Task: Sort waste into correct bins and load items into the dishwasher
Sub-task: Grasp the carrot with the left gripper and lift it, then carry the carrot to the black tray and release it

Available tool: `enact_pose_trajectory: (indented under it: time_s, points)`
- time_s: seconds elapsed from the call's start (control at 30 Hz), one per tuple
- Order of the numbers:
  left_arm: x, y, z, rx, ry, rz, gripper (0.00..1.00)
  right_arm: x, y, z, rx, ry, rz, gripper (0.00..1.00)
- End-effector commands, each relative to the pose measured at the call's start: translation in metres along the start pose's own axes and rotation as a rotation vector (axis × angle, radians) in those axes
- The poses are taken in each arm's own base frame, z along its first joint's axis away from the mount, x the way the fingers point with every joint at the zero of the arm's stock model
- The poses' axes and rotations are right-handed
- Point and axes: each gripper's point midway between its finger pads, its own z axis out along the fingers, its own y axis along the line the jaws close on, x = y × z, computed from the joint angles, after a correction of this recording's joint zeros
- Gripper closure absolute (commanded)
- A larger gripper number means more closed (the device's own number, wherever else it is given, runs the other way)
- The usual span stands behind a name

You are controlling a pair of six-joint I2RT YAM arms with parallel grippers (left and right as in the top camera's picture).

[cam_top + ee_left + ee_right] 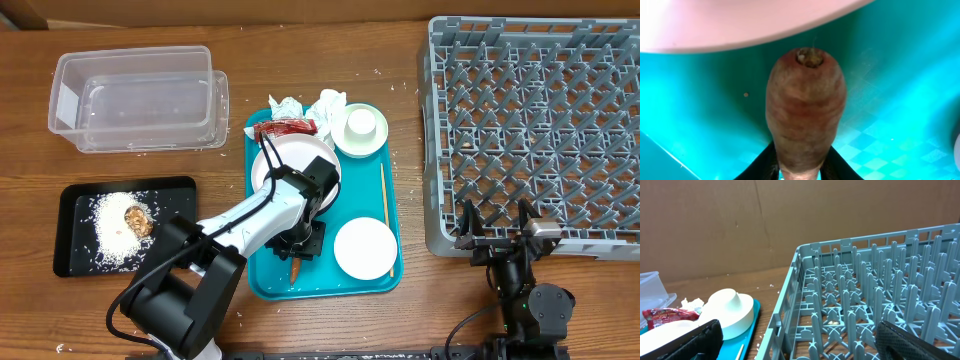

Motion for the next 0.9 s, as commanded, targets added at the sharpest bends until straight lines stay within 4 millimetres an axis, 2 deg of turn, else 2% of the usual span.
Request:
enact_pose_trajectory:
  time_s: [0.0, 0.2, 0.47, 0.53, 0.67, 0.73, 0.87]
  points:
    - [-0.002, 0.004, 0.007, -0.006, 0.027, -0.028, 0.75, 0.001, -0.003, 0.0, 0.013, -0.006, 0.003, 0.0]
    - [-0.014, 0.012, -0.013, -0.015, 0.005, -0.058, 0.79, 0.001, -0.003, 0.0, 0.013, -0.006, 0.003, 0.0]
    - [-0.033, 0.064, -0.086, -0.069, -0.132, -0.192, 0.78, 0.001, -0.003, 0.0, 0.013, -0.007, 0.003, 0.0]
    - [-0.037, 0.086, -0.106, -0.066, -0.184, -0.262, 0.77, 0.001, -0.003, 0.0, 0.013, -0.006, 0.003, 0.0]
    - [-0.04, 0.132, -0.129, -0.051, -0.256, -0.413, 0.76, 0.001, -0.003, 0.0, 0.013, -0.007, 0.003, 0.0]
    - [-0.037, 0.161, -0.134, -0.043, -0.273, -0.507, 0.76, 0.001, -0.003, 0.0, 0.013, -0.007, 0.003, 0.0]
    - [-0.031, 0.208, -0.13, -0.039, -0.269, -0.668, 0.78, 0.001, -0.003, 0.0, 0.013, -0.006, 0.003, 0.0]
